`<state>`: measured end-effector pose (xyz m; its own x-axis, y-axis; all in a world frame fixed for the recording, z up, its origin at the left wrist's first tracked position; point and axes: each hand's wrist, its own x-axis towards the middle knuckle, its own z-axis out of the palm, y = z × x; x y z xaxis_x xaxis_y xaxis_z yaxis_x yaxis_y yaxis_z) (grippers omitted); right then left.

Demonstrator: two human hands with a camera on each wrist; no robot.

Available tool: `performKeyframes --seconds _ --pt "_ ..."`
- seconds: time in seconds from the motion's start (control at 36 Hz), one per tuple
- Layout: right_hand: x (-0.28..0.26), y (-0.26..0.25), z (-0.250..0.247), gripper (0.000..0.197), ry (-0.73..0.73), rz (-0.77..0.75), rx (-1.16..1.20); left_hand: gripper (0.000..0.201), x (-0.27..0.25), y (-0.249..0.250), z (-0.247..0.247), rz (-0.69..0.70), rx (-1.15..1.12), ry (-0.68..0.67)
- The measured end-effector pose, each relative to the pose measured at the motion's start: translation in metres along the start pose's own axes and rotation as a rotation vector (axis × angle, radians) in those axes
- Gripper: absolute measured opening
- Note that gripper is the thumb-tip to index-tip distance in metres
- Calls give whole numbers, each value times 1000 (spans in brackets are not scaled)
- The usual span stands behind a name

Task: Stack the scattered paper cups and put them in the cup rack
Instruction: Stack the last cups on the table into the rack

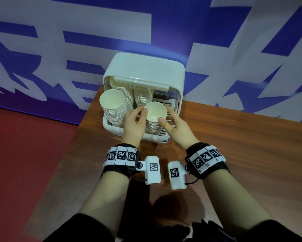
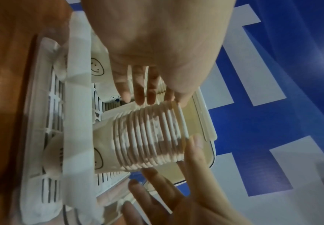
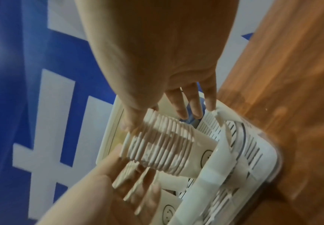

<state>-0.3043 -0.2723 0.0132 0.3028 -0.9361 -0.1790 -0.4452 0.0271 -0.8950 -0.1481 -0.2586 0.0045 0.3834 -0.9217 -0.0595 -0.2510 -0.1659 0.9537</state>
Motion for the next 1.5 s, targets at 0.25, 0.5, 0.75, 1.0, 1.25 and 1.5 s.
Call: performKeyframes --seconds 0.25,0.5,0.75,1.0,1.25,1.5 --pt "6 3 12 46 29 57 315 12 -15 0 -9 -108 -280 6" --pt "20 -17 21 25 -4 4 320 18 -15 -3 -21 -99 -348 30" --pt "27 -24 29 32 -4 -15 452 24 -10 4 -24 21 -321 60" --pt "31 -21 41 32 -25 35 469 27 -8 -11 -31 45 -219 76" --pt "29 -18 50 37 -10 76 459 29 -9 -20 -34 10 -194 125" --pt "27 -16 45 62 -43 139 311 19 -14 -19 -36 46 -74 134"
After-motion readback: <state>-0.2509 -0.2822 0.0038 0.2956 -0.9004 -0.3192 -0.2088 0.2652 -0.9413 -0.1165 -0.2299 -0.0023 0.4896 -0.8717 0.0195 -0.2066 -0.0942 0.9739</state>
